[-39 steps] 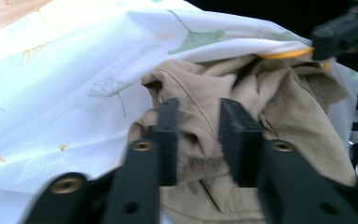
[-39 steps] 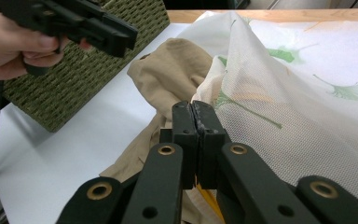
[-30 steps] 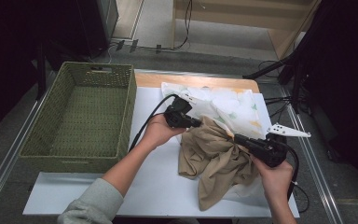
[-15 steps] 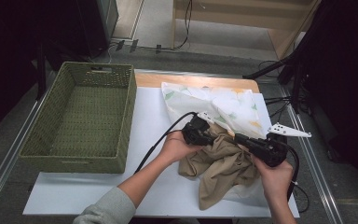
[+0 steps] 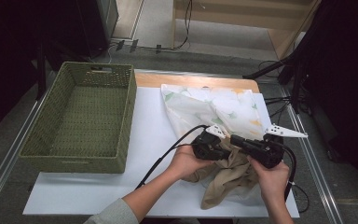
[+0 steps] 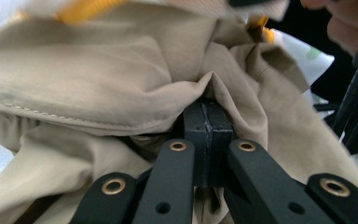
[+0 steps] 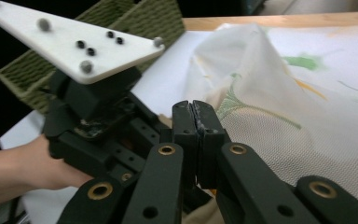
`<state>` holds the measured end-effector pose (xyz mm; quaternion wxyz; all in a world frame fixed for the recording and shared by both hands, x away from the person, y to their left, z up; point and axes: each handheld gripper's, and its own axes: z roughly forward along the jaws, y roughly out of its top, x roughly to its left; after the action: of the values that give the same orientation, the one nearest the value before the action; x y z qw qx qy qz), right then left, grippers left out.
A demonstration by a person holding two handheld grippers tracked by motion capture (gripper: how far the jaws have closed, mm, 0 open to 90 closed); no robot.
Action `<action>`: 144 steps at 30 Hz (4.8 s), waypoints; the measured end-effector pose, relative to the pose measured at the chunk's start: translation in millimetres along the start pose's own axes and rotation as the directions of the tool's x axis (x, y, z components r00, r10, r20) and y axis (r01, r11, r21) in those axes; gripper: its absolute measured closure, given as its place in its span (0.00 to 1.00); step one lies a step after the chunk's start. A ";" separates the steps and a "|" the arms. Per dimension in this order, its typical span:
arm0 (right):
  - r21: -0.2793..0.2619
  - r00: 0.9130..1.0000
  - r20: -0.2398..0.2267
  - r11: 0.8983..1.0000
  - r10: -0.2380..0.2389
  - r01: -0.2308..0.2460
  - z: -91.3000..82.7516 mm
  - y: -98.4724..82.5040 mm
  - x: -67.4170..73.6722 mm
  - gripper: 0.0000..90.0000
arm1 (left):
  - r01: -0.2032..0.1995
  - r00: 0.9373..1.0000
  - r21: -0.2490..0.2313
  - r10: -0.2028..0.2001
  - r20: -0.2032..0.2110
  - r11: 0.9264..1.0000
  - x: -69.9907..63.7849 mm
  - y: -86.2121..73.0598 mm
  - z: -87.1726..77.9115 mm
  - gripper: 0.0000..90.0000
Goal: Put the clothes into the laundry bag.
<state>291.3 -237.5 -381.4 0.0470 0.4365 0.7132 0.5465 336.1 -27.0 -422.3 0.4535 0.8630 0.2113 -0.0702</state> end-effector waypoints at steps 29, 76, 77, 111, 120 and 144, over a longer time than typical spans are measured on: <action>-0.018 0.999 0.040 1.000 -0.006 0.007 -10.7 -4.1 0.5 0.99 | 0.012 1.000 -0.013 -0.012 -0.004 1.000 2.3 12.3 -51.4 0.82; 0.026 0.999 0.047 1.000 -0.010 0.009 -2.0 -5.5 -0.7 0.99 | 0.037 0.998 0.039 -0.035 -0.046 0.999 39.6 -48.1 -27.9 1.00; 0.028 0.999 0.046 1.000 -0.007 0.006 -1.7 -5.6 -0.9 0.99 | 0.039 0.999 0.028 -0.038 -0.039 0.999 36.4 -44.9 -26.0 1.00; -0.047 1.000 -0.004 0.999 0.013 -0.013 -17.2 1.9 1.8 1.00 | 0.026 0.989 -0.088 -0.038 -0.141 0.996 4.8 32.2 30.5 1.00; -0.042 1.000 0.007 0.999 0.020 -0.020 -17.6 0.2 -1.4 1.00 | 0.057 0.973 -0.076 -0.073 -0.217 0.995 29.6 48.2 46.5 1.00; -0.021 0.991 0.132 0.999 0.027 -0.024 -26.1 -8.5 -27.5 1.00 | -0.026 0.995 -0.016 0.024 -0.094 1.000 18.0 20.4 -21.0 1.00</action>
<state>289.2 -275.5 -389.2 0.0915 0.4803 0.6976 0.5238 359.5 -14.7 -400.4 0.4516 0.8639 0.2219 -0.0222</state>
